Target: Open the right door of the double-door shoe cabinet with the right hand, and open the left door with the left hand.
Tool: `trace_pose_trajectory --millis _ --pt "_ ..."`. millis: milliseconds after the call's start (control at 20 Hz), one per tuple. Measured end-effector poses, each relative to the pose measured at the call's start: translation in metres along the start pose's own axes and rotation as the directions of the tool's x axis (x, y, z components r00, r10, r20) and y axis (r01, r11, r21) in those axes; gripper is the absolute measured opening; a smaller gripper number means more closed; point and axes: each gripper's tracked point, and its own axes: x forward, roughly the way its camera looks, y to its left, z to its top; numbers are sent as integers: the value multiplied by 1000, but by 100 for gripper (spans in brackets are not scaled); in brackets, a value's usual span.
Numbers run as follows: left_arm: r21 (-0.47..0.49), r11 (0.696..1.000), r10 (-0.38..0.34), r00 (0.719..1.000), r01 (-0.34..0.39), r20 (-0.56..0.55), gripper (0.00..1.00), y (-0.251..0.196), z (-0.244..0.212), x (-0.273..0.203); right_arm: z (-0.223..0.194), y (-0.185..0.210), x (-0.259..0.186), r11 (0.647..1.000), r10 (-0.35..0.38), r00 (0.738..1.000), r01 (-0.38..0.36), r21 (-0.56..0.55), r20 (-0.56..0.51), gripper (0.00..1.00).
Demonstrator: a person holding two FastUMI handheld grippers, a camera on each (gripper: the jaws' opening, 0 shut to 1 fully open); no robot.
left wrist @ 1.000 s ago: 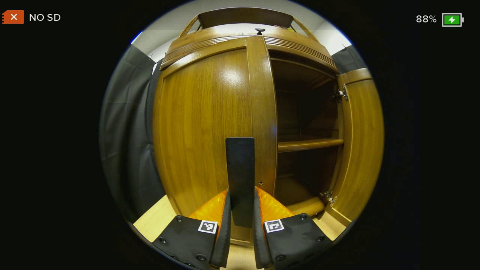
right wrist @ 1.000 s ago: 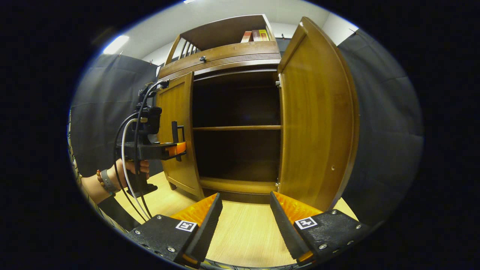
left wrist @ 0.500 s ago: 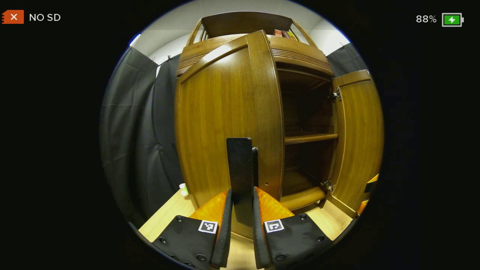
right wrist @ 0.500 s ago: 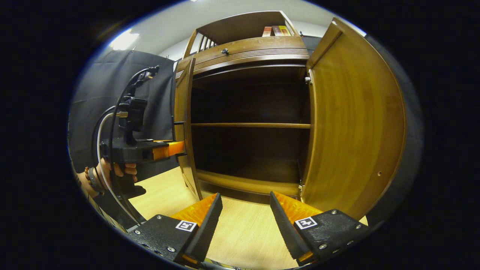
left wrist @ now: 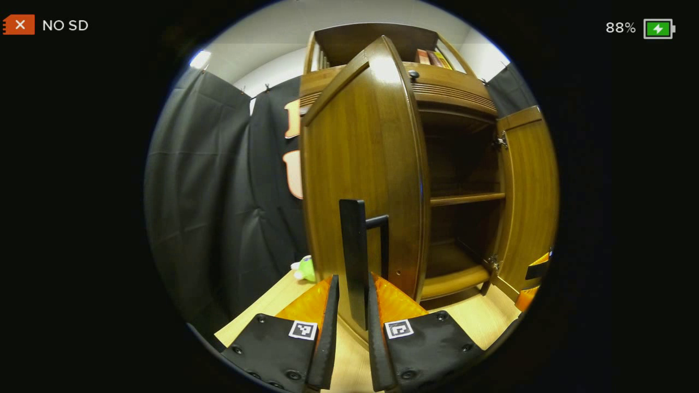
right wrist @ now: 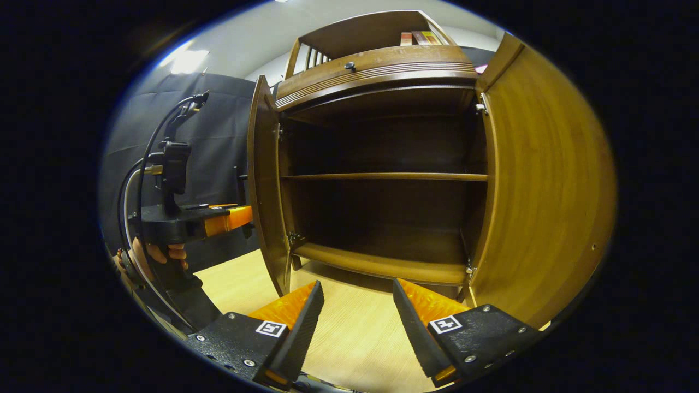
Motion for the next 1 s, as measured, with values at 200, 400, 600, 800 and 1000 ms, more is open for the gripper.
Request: trace_pose_trajectory --millis 200,400,600,800,1000 --pt "22 989 144 989 -143 -33 29 43 -12 -8 1 8 5 1000 25 1000 -25 12 6 80" --pt "-39 996 84 996 -84 7 10 39 -1 -9 5 20 11 998 49 999 -50 41 17 80" --pt "-20 999 47 999 -46 23 14 36 -3 -11 9 23 13 998 49 998 -49 34 28 80" --pt "-19 1000 -21 999 22 47 12 34 -3 -15 3 20 10 999 31 999 -32 39 13 80" --pt "-27 992 -123 990 125 66 11 29 -4 -14 3 23 12 998 32 999 -33 48 10 80"
